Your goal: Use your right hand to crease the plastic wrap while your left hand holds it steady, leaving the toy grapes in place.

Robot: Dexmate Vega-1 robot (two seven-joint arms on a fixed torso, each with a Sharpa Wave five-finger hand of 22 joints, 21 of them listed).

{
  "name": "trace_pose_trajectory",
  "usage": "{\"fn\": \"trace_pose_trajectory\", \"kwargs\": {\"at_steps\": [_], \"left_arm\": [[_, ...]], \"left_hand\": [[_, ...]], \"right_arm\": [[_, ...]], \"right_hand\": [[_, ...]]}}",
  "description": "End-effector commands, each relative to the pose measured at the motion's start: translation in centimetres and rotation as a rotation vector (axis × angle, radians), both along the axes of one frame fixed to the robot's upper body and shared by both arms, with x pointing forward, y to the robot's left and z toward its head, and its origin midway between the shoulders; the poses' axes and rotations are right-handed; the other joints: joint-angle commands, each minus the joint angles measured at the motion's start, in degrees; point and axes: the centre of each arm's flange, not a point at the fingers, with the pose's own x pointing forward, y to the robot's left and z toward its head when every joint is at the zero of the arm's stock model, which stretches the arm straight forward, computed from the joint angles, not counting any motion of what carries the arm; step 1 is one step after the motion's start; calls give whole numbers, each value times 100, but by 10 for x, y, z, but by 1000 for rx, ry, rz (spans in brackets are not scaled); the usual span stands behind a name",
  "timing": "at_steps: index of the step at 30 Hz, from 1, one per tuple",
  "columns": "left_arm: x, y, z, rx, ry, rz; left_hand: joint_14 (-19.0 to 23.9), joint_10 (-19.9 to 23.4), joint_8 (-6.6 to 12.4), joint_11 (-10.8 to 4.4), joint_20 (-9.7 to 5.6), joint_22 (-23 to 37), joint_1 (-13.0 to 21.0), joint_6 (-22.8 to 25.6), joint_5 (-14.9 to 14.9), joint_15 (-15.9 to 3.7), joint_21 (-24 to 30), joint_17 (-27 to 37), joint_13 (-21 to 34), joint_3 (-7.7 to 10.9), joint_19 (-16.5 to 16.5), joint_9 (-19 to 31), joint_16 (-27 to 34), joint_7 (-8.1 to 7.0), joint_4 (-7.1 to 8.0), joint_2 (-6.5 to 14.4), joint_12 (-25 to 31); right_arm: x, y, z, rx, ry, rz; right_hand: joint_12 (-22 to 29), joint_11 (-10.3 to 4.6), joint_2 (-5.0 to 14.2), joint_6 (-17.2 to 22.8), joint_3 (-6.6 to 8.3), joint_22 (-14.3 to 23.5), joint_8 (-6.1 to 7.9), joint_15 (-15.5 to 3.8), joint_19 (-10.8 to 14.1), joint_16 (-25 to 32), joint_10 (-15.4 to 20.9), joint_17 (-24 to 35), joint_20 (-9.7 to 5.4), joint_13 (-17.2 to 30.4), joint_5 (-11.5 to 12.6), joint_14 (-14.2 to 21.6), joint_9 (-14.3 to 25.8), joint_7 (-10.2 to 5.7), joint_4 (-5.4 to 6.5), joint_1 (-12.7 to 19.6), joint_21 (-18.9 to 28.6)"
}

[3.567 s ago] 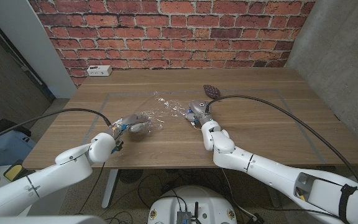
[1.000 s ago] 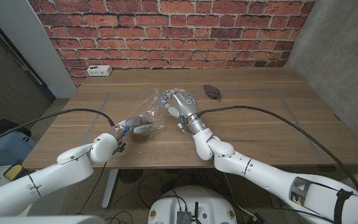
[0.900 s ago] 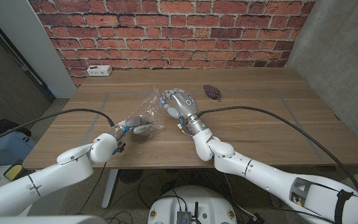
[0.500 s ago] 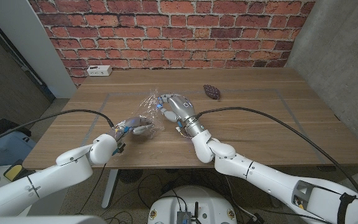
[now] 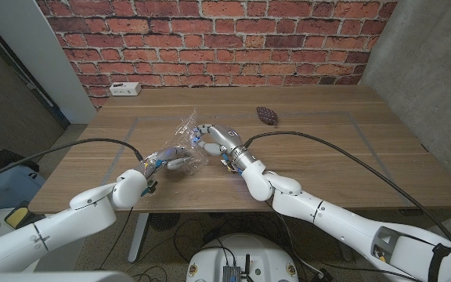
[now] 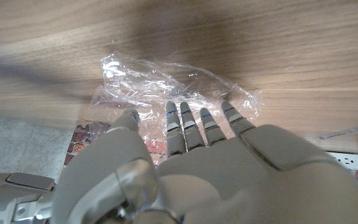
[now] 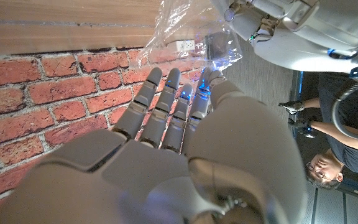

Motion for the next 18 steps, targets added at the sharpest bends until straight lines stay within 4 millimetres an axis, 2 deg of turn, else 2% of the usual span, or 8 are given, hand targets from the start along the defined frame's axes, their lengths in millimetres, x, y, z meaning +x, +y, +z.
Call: {"fn": "trace_pose_trajectory", "kwargs": {"at_steps": [1, 6, 18], "left_arm": [[-3, 0, 2, -1, -8, 2], [-6, -1, 3, 0, -20, 1], [-29, 0, 12, 15, -93, 42]], "left_hand": [[51, 39, -25, 1, 10, 5, -42, -2, 2, -162, 31, -7, 16, 2, -24, -1, 14, -25, -30, -4, -4], [49, 38, -25, 7, 10, 4, -46, 0, 2, -151, 32, -7, 16, 8, -23, -1, 12, -26, -39, -5, -5], [107, 77, 26, -8, 49, 2, -56, 151, 2, -151, 39, -8, 16, 31, -10, -1, 27, -42, -79, -10, 5]], "right_arm": [[5, -3, 9, -41, 143, 114], [5, -3, 11, -57, 153, 132], [4, 0, 10, -88, 132, 133]], "right_hand": [[-35, 17, 33, -52, 55, 26, 72, -642, -52, -41, -70, 14, 5, -1, 15, -93, 55, -1, 28, -11, -2], [-49, 37, 32, -96, 73, 26, 90, -624, -84, -58, -104, 17, 9, -7, 13, -131, 81, 12, 20, 2, -10], [-46, 56, 12, -59, 120, 26, 158, -592, -153, -111, -96, -13, 23, -19, 5, -163, 98, 39, 15, 0, -27]]}}
